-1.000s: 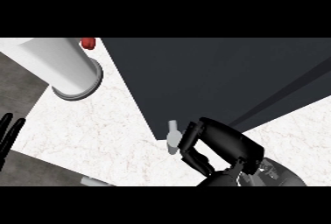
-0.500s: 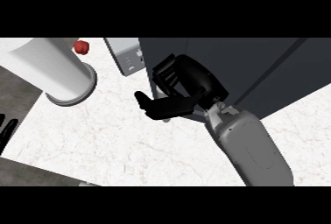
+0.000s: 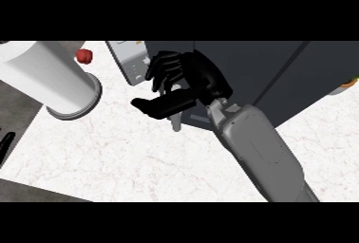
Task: Pick up the bottled water, place it into the cabinet and close the cabinet
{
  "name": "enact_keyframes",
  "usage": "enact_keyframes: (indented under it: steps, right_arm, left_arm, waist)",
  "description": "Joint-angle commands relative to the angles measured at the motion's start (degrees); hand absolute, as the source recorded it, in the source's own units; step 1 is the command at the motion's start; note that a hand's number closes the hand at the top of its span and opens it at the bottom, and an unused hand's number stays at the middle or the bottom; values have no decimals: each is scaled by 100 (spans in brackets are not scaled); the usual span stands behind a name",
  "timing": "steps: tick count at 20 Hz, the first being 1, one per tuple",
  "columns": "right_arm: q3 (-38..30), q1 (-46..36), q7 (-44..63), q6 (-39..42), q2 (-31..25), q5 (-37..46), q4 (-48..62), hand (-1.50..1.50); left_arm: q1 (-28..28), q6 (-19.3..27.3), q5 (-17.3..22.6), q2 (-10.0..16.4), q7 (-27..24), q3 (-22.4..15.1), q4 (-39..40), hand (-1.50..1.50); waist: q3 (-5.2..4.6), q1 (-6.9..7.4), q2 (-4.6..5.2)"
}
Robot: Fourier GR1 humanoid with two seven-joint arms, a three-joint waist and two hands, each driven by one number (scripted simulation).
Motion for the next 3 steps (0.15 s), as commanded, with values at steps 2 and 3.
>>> enact_keyframes:
  steps: [2,3]
  right_arm:
    - [-695,-805,-519,-765,-3,-92,1023,-150]
    - [-671,-986,-436,-788,-3,-144,1049,-150]
  left_arm:
    - [80,-82,51,-12,-28,73,52,-150]
    - [51,-29,-26,-87,-54,5,60,-150]
  waist:
    - [-16,-23,128]
    - [-22,-25,134]
